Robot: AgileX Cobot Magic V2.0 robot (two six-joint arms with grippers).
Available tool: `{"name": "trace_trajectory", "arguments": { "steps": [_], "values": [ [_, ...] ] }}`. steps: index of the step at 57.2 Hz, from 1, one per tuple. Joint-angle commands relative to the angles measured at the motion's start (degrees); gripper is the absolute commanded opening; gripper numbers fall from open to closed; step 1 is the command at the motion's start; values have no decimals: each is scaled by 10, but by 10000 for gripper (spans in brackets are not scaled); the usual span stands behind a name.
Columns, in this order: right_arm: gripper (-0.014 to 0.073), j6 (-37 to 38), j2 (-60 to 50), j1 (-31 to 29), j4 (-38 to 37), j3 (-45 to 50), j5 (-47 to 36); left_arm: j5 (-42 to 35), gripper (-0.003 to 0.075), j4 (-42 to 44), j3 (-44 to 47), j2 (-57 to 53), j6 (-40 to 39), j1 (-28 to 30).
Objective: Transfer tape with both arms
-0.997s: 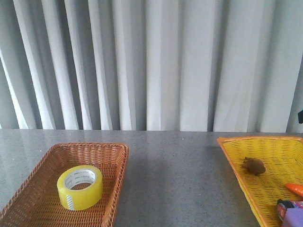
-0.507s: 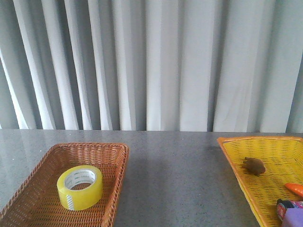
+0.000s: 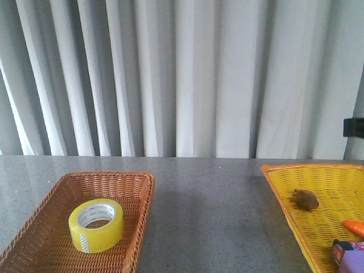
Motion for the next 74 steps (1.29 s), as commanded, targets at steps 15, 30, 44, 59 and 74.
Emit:
{"name": "trace_trajectory", "arguments": {
  "steps": [15,30,44,59,74],
  "values": [
    [-7,12,-221,9,-9,292,-229,-38,-6,-2,-4,-10,-5,1],
    [-7,12,-364,9,-9,483,-272,-38,-6,-2,-4,-10,-5,1],
    [-7,12,-504,9,-5,648,-368,-38,-6,-2,-4,-10,-5,1],
    [-7,12,-591,8,-2,755,-384,-38,-6,-2,-4,-10,-5,1],
    [-7,11,-675,6,-4,797,-367,-38,-6,-2,-4,-10,-5,1]
  ]
}}
